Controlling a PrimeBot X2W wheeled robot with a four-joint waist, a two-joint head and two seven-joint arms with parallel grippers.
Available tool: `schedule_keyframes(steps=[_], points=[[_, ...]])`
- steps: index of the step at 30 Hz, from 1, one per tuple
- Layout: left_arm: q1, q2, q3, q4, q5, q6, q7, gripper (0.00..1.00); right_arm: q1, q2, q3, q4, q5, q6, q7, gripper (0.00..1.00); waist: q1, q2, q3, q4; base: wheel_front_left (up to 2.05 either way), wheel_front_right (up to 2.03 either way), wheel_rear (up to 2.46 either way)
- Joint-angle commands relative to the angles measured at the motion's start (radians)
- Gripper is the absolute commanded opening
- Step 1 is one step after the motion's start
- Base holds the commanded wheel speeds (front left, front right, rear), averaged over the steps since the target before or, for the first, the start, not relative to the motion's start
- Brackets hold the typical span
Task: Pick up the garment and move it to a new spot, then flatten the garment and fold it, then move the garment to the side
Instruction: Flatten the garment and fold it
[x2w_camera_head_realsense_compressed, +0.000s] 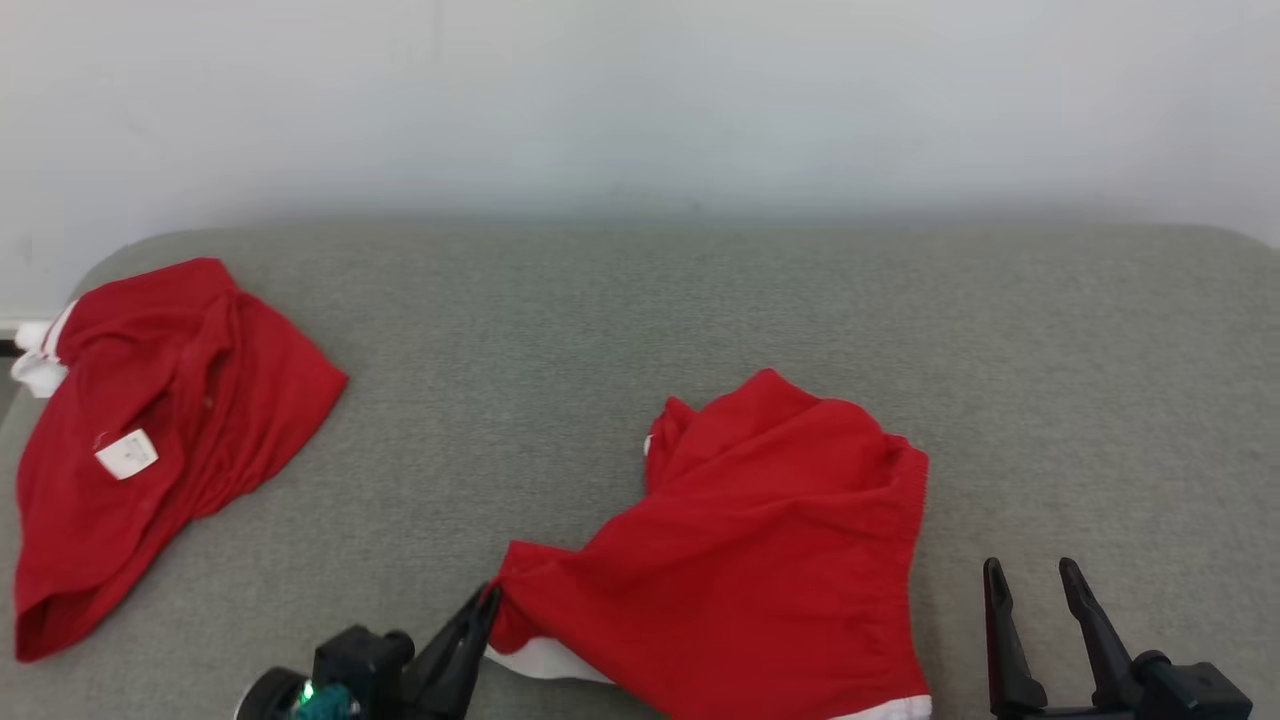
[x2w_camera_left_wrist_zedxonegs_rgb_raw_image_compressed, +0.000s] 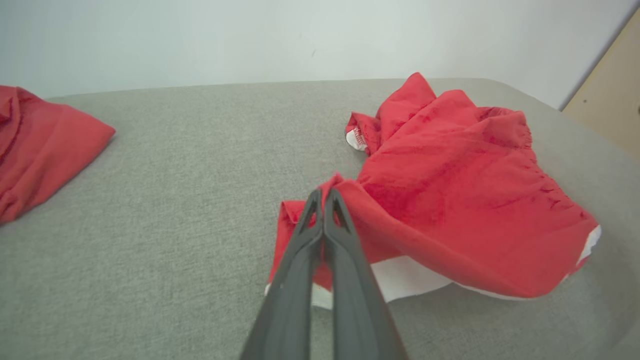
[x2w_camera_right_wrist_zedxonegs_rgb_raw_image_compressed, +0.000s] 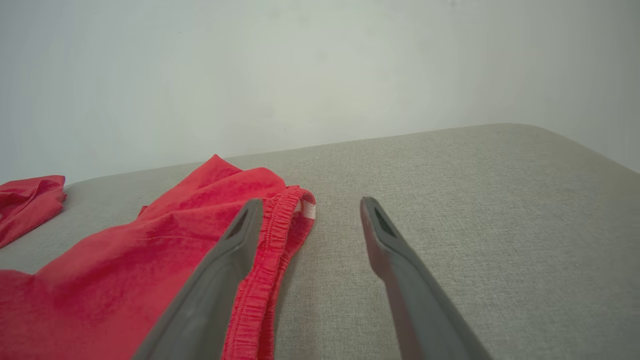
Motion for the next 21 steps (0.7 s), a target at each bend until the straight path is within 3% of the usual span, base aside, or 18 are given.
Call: schedule_keyframes(steps=[1, 12, 19, 20, 21], points=[[-0.031, -0.007, 0.005, 0.022, 0.011, -0.009, -0.003, 0.0, -0.007, -0.005, 0.002, 0.004, -0.006, -0.002, 0.0, 1.0, 0.0001, 0.0, 0.009, -0.044, 0.0, 0.0, 0.0], [-0.138, 0.001, 0.037, 0.204, 0.006, -0.062, -0.036, 0.0, -0.033, -0.001, 0.003, 0.02, -0.013, -0.002, -0.001, 1.0, 0.0001, 0.0, 0.06, -0.165, 0.0, 0.0, 0.0], [-0.182, -0.023, 0.053, 0.342, 0.014, -0.093, -0.063, 0.0, -0.04, 0.005, -0.004, 0.026, -0.016, -0.002, -0.001, 1.0, 0.0001, 0.0, 0.075, -0.189, 0.0, 0.0, 0.0], [-0.186, -0.03, 0.055, 0.357, 0.015, -0.097, -0.066, 0.02, -0.039, 0.006, -0.005, 0.027, -0.016, -0.002, 0.0, 1.0, 0.0001, 0.0, 0.073, -0.187, 0.0, 0.0, 0.0], [-0.188, -0.036, 0.055, 0.372, 0.019, -0.103, -0.069, 0.24, -0.038, 0.007, -0.005, 0.029, -0.017, -0.002, 0.0, 1.0, 0.0001, 0.0, 0.07, -0.184, 0.0, 0.0, 0.0]])
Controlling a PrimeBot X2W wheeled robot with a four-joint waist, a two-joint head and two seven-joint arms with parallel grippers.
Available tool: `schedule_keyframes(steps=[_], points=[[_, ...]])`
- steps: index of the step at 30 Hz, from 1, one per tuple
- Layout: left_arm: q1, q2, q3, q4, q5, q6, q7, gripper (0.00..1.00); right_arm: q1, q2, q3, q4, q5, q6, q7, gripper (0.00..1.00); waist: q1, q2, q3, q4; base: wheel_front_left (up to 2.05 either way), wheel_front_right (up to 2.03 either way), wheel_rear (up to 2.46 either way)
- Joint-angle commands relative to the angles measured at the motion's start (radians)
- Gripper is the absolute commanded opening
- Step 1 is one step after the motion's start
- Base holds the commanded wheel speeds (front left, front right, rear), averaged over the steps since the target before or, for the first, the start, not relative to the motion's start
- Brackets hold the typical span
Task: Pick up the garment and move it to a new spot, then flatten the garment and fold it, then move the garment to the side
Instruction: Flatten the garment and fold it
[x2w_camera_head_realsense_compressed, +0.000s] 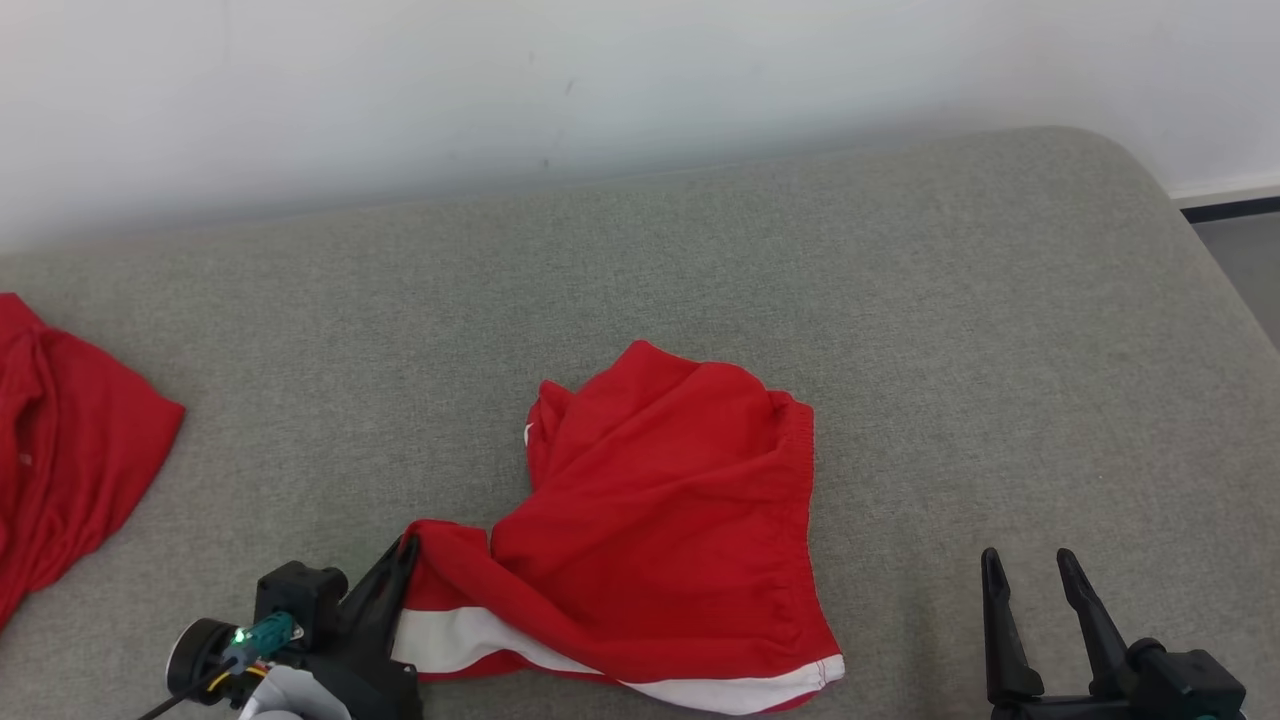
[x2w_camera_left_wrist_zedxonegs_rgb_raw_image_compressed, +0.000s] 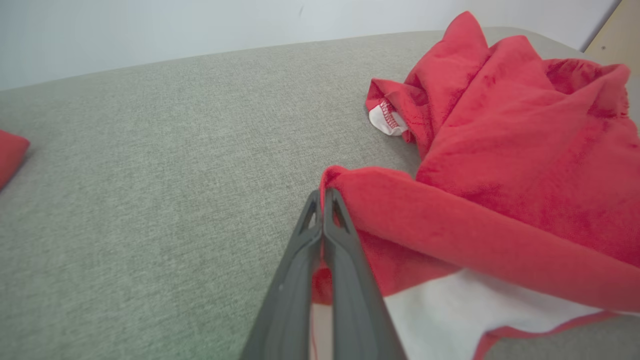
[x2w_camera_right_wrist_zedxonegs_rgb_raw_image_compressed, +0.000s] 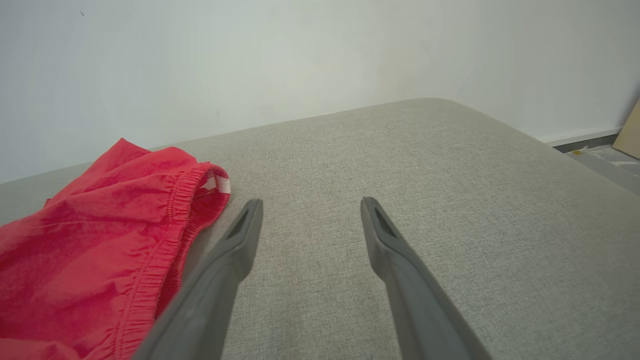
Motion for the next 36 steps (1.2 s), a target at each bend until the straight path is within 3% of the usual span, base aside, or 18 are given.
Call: schedule_keyframes(steps=[1, 5, 18, 25, 30, 36], points=[[-0.01, -0.008, 0.003, 0.008, 0.016, -0.001, -0.008, 1.0, -0.007, 0.003, 0.001, 0.001, -0.006, -0.002, -0.001, 1.0, -0.0002, -0.0001, -0.004, 0.005, 0.0, 0.0, 0.0], [-0.008, -0.033, 0.028, 0.011, 0.03, -0.008, -0.013, 1.0, -0.001, 0.005, -0.001, 0.0, -0.006, -0.002, 0.0, 1.0, -0.0002, -0.0001, -0.026, 0.03, 0.0, 0.0, 0.0], [0.176, -0.082, 0.291, -0.27, 0.172, 0.013, -0.012, 1.0, 0.035, -0.001, -0.005, -0.014, 0.006, -0.002, -0.001, 1.0, -0.0002, -0.0001, -0.104, 0.14, 0.0, 0.0, 0.0], [0.318, -0.109, 0.462, -0.367, 0.232, 0.006, -0.012, 1.0, 0.05, -0.012, 0.007, -0.026, 0.005, -0.002, 0.0, 1.0, -0.0002, -0.0001, -0.129, 0.159, 0.0, 0.0, 0.0], [0.39, -0.149, 0.529, -0.429, 0.27, 0.022, -0.012, 1.0, 0.065, -0.015, 0.005, -0.036, 0.006, -0.002, -0.001, 1.0, -0.0002, -0.0001, -0.138, 0.166, 0.0, 0.0, 0.0], [0.466, -0.192, 0.619, -0.489, 0.322, 0.002, -0.012, 1.0, 0.083, -0.021, 0.01, -0.047, 0.006, -0.002, 0.0, 1.0, -0.0002, -0.0001, -0.142, 0.17, 0.0, 0.0, 0.0]])
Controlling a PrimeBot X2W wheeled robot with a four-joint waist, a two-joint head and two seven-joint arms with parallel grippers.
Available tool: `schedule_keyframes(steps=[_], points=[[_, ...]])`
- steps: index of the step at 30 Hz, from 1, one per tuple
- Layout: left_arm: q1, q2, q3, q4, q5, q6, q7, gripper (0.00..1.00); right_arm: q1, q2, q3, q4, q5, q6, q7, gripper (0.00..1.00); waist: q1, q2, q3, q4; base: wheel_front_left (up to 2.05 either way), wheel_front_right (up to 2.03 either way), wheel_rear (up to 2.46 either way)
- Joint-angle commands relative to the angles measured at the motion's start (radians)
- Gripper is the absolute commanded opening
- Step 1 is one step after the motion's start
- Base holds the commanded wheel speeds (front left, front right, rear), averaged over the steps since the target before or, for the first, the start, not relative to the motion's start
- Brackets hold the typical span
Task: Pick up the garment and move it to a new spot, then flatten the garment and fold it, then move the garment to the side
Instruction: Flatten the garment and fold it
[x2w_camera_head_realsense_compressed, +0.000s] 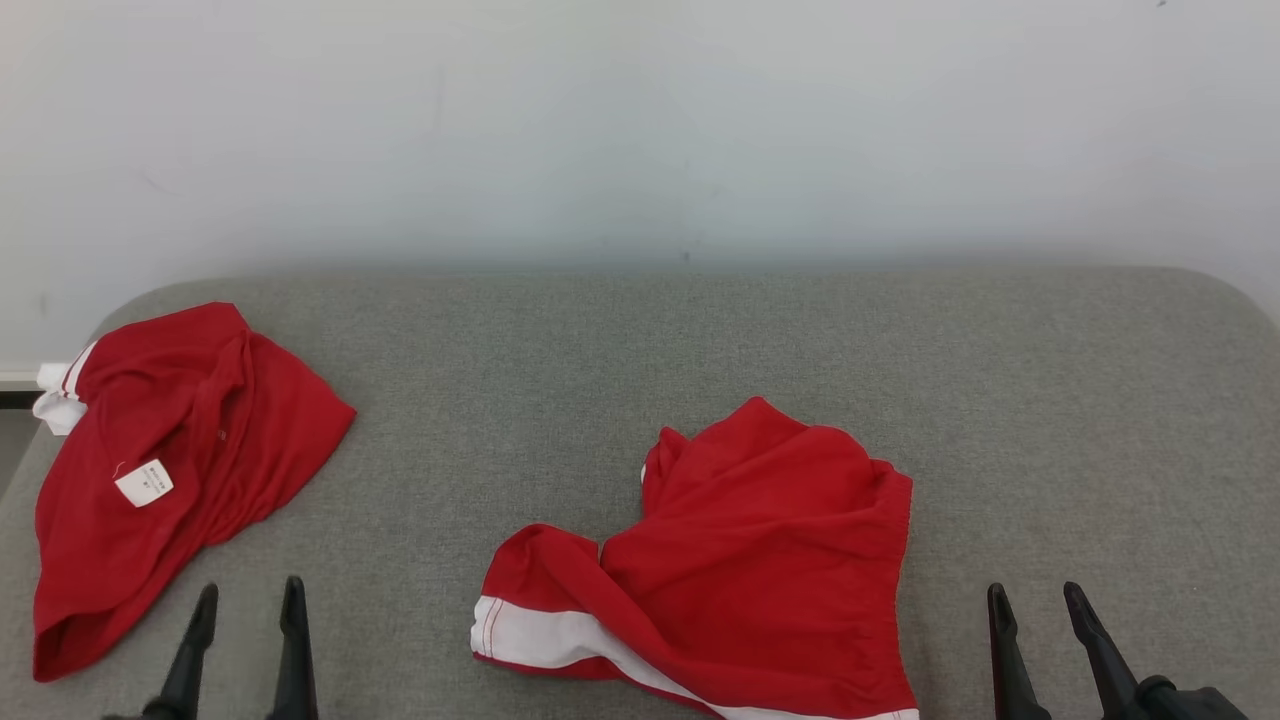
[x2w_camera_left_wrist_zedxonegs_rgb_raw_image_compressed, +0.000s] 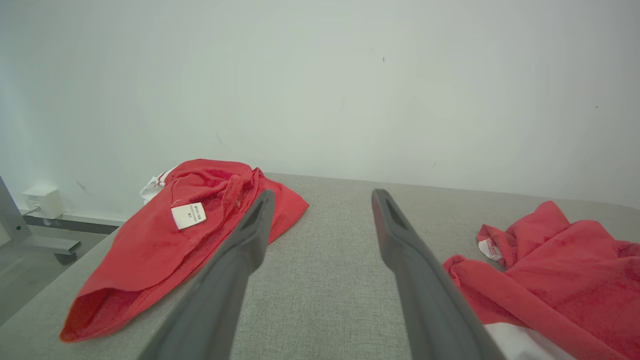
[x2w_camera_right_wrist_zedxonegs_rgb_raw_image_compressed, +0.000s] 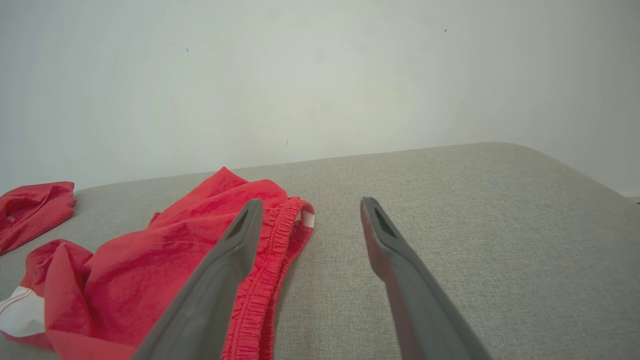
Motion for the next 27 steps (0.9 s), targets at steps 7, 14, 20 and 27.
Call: schedule_keyframes(steps=[7, 14, 20, 27], points=[[0.068, -0.029, 0.041, -0.003, 0.063, -0.029, -0.004, 1.0, 0.026, -0.014, 0.011, -0.021, -0.011, -0.002, 0.0, 1.0, 0.0001, 0.0, -0.001, 0.0, 0.0, 0.0, 0.0], [0.094, -0.054, 0.075, -0.015, 0.09, -0.037, -0.004, 1.0, 0.045, -0.012, 0.02, -0.041, -0.029, -0.002, -0.001, 1.0, 0.0001, 0.0, 0.0, 0.0, 0.0, 0.0, 0.0], [0.089, -0.067, 0.085, -0.002, 0.093, -0.054, -0.004, 1.0, 0.048, -0.013, 0.029, -0.039, -0.032, -0.002, 0.0, 1.0, 0.0001, 0.0, 0.001, -0.001, 0.0, 0.0, 0.0], [0.029, -0.036, -0.003, 0.07, 0.059, -0.089, 0.002, 1.0, 0.044, -0.08, 0.109, -0.005, -0.015, -0.002, -0.001, 1.0, 0.0001, 0.0, 0.007, -0.007, 0.0, 0.0, 0.0]])
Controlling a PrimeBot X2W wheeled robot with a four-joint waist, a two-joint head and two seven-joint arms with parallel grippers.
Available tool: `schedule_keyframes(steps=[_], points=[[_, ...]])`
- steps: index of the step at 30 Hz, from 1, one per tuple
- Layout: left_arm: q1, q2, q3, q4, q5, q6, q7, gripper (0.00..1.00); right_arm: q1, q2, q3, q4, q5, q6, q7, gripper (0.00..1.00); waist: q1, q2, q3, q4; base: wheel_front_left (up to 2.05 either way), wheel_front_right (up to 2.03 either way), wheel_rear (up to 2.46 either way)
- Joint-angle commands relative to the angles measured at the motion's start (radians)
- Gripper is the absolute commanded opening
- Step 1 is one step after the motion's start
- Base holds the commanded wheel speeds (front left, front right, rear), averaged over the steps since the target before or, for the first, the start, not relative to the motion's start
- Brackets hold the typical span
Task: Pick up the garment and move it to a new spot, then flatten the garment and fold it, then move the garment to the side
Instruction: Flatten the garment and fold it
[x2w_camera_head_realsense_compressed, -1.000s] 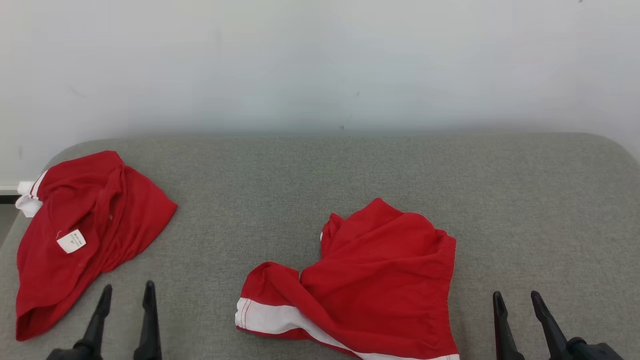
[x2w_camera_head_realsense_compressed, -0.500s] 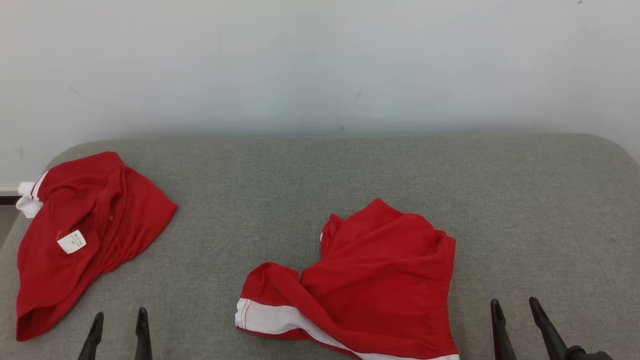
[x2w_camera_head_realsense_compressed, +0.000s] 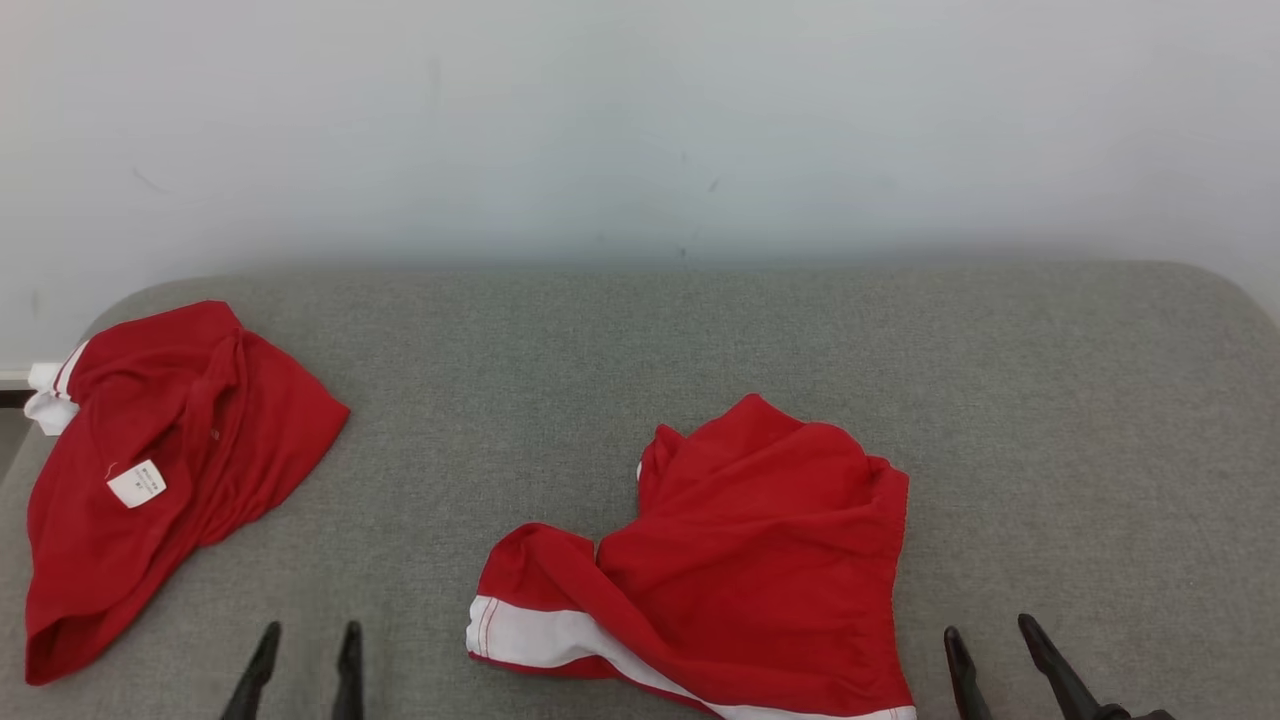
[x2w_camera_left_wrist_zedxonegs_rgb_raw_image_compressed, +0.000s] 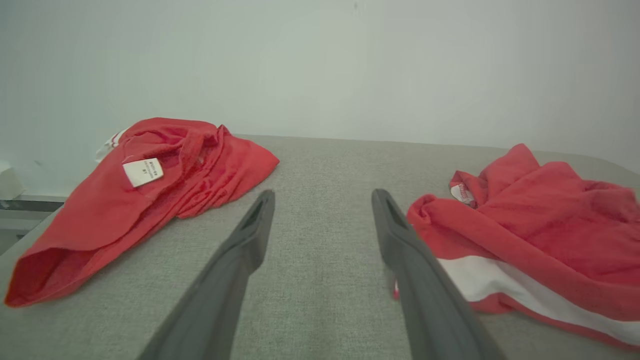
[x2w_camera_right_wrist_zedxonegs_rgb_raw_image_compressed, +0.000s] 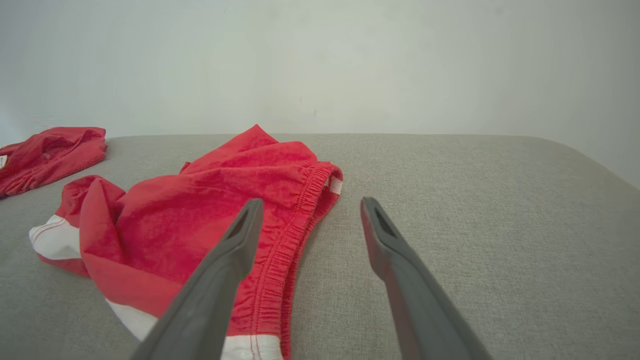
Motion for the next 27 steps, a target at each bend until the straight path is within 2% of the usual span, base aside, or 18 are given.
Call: schedule_keyframes(steps=[1, 9, 27], points=[[-0.028, 0.015, -0.03, 0.018, -0.013, -0.006, 0.003, 1.0, 0.003, -0.022, 0.02, 0.009, 0.016, -0.002, -0.001, 1.0, 0.0, 0.0, 0.003, -0.004, 0.0, 0.0, 0.0], [-0.092, 0.061, -0.176, 0.13, -0.082, -0.011, 0.009, 1.0, 0.005, -0.097, 0.117, 0.064, 0.049, -0.002, -0.001, 1.0, 0.0, 0.0, 0.023, -0.032, 0.0, 0.0, 0.0], [-0.283, 0.19, -0.457, 0.342, -0.215, -0.011, 0.008, 1.0, -0.145, -0.164, 0.355, 0.25, 0.108, -0.002, -0.001, 1.0, 0.0, 0.0, 0.084, -0.069, 0.0, 0.0, 0.0]])
